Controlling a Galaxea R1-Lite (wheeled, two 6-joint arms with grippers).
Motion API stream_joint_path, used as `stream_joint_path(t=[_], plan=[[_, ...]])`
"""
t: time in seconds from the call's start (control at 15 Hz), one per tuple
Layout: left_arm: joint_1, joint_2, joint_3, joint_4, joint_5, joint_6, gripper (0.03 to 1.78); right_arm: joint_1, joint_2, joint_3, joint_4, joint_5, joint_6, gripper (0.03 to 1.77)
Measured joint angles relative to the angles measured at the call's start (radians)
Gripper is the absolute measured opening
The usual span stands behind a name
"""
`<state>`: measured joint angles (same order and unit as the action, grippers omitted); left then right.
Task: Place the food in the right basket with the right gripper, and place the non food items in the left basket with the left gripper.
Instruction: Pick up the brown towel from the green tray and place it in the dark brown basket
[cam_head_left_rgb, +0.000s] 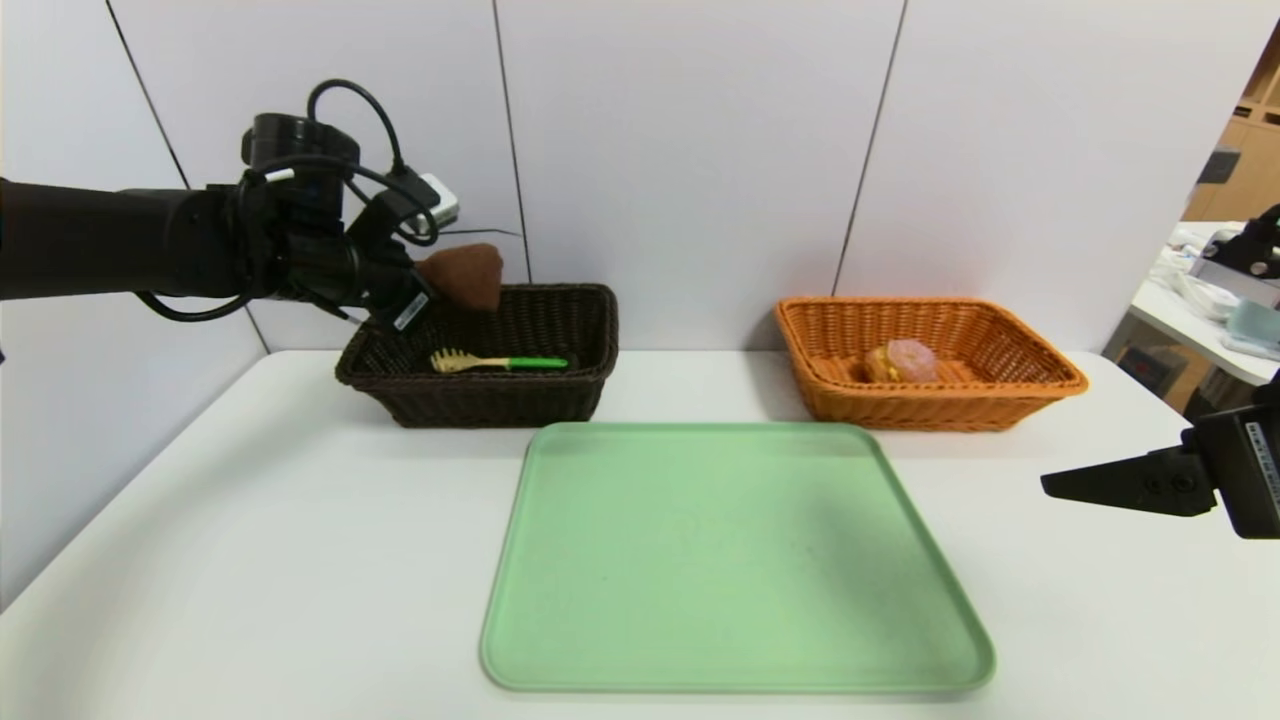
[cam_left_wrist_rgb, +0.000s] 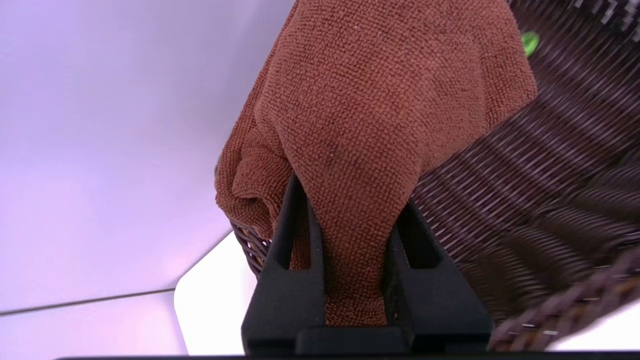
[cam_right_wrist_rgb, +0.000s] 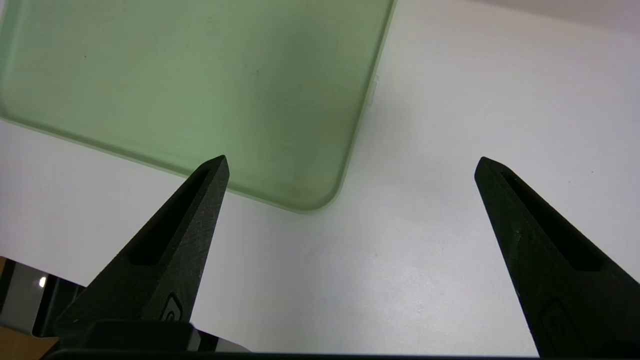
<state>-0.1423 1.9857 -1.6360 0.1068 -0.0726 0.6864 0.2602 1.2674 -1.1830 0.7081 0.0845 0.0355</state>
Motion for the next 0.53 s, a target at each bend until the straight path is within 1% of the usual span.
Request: stream_joint_path(t=[0.13,0.2,0.33,0.53], plan=[[0.013,0.051,-0.005,-0.027,-0.008,0.069,0.34,-0.001,0.0,0.002,0.001,-0.001,0.0,1.7],[0.017,0.075,-0.009,-0.056,-0.01,0.087,0.34,-0.002,0.0,0.002,0.001,-0.002,0.0,1.7],[0.018,0.11,-0.013,-0.072,-0.014,0.095,0.34,-0.003,0.0,0.002,0.001,-0.004,0.0,1.7],[0.014,0.143,-0.018,-0.072,-0.041,0.089,0.34,-0.006,0.002,0.003,0.001,-0.004,0.0,1.7]])
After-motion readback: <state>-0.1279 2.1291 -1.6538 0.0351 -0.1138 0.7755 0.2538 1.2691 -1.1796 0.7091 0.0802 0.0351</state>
